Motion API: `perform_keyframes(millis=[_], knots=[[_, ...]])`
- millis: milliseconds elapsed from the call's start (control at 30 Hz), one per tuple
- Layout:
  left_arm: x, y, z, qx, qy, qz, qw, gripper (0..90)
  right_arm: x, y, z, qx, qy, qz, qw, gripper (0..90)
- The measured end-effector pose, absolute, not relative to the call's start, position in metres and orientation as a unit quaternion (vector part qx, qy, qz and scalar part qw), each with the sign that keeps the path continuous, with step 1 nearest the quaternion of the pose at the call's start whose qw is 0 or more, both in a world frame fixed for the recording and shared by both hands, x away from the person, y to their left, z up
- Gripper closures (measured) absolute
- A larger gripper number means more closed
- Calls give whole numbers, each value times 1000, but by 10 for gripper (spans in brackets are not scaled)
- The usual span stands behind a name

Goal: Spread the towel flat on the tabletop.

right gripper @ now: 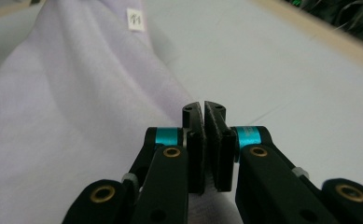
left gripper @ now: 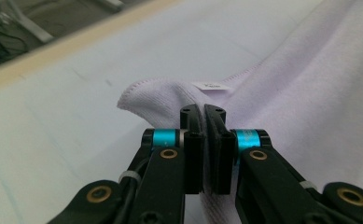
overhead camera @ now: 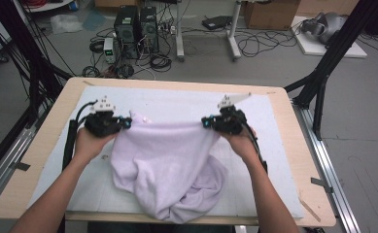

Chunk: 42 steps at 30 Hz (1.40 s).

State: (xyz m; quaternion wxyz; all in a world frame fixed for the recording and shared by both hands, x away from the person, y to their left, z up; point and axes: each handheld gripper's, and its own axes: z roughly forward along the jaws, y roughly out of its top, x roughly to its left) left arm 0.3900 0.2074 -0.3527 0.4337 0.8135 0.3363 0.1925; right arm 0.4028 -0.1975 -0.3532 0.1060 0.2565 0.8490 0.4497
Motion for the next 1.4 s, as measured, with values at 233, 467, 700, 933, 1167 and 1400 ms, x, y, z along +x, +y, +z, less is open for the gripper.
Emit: perform_keyframes(millis=[233,467,700,933,1167,1400], knots=[[450,194,-325,789,384,218,428,645,475,-198,-314,312,836,410,189,650],[428,202,-369,803,373,177,431,620,454,-202,-353,304,844,422,134,584],[387,208,-386,810,343,168,445,588,395,-211,-363,263,836,468,111,559],[350,208,-395,818,313,152,458,534,345,-215,-380,230,837,488,91,548],[321,207,-405,823,293,138,467,497,318,-217,-394,216,840,490,83,541],[296,202,-415,832,276,130,463,467,298,-216,-405,204,841,495,74,529]])
